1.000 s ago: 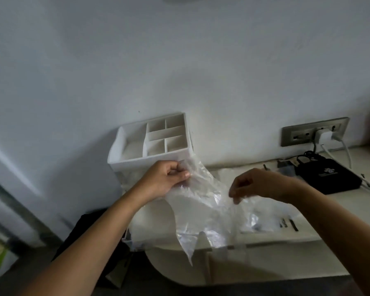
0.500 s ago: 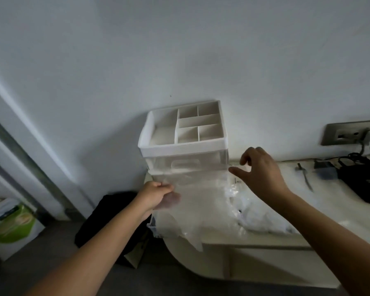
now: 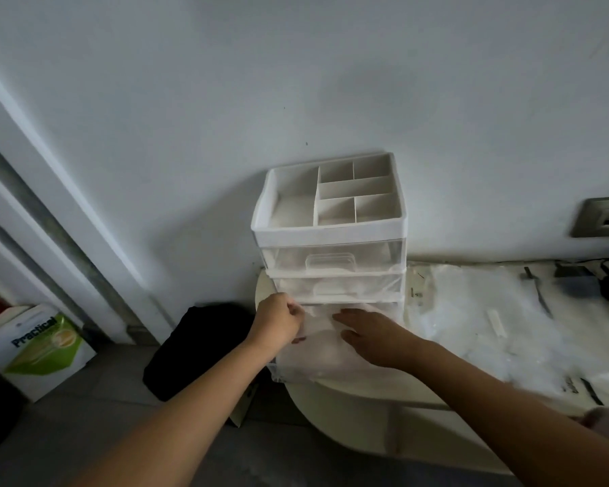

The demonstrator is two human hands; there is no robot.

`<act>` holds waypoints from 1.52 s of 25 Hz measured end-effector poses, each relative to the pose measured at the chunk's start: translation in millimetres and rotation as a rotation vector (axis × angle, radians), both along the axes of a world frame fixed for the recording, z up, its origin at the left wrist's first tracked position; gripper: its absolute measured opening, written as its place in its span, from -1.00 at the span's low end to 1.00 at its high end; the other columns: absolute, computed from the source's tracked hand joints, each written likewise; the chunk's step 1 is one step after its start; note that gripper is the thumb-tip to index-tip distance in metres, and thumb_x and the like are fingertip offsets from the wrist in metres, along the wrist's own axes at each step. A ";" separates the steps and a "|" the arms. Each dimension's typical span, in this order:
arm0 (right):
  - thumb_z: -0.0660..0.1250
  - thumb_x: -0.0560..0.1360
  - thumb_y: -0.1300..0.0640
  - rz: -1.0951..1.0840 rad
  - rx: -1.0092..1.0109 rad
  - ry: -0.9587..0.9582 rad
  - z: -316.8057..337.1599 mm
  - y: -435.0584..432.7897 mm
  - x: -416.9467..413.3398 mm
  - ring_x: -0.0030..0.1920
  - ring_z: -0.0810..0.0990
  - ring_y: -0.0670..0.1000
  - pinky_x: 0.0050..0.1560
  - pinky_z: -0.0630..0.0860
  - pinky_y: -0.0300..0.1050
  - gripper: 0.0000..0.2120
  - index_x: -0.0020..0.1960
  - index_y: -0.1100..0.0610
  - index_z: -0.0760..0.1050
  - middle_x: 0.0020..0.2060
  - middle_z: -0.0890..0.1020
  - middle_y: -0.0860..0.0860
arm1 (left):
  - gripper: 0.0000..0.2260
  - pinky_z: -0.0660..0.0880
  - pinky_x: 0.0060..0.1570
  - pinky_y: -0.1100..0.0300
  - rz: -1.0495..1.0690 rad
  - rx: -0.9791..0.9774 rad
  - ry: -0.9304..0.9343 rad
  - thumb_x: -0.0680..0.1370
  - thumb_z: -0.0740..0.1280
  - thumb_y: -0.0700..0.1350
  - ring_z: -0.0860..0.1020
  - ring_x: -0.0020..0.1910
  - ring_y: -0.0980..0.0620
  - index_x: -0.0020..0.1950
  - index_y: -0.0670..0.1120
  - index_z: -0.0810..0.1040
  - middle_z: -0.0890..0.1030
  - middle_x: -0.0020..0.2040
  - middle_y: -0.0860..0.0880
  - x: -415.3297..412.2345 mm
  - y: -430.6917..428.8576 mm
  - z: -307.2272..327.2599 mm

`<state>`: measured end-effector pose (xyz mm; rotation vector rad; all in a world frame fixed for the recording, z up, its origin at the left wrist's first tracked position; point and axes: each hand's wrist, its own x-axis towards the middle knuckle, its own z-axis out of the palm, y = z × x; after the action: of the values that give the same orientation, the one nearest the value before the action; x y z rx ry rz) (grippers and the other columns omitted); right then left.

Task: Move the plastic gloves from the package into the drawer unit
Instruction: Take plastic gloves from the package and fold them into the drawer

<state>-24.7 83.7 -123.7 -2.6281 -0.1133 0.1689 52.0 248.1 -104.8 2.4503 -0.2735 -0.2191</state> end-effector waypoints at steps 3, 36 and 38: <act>0.04 0.61 0.18 0.024 -0.111 0.045 -12.8 4.9 8.4 0.31 0.40 0.08 0.31 0.31 -0.12 -0.65 0.36 0.15 0.38 0.29 0.43 0.11 | -0.80 0.55 -0.14 0.11 -0.059 0.425 -0.334 0.58 0.26 -0.10 0.62 -0.04 -0.09 0.14 -0.18 0.48 0.63 0.00 -0.12 -7.7 3.1 21.0; 0.16 0.57 0.20 -0.091 -0.037 -0.047 43.8 -29.4 -43.9 0.08 0.59 -0.05 0.13 0.48 -0.26 -0.71 0.19 0.13 0.58 0.11 0.63 0.00 | -0.03 0.22 0.43 0.04 -0.334 0.692 0.152 0.36 0.50 0.10 0.18 0.48 -0.16 0.56 -0.12 -0.02 0.13 0.52 -0.17 5.9 -28.4 -27.9; 0.21 0.57 0.12 -0.144 0.001 -0.127 53.4 -48.5 -55.3 -0.01 0.61 -0.11 0.07 0.49 -0.30 -0.76 0.12 0.07 0.61 0.03 0.66 -0.06 | -0.20 0.35 0.33 0.10 -0.331 0.569 0.122 0.37 0.52 -0.03 0.35 0.38 -0.10 0.50 -0.08 0.18 0.31 0.44 -0.13 0.5 -26.0 -15.4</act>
<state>-79.9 35.1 -70.2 -2.6328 0.0328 -0.0478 52.5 222.1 -120.2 2.9187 -0.6364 -0.6658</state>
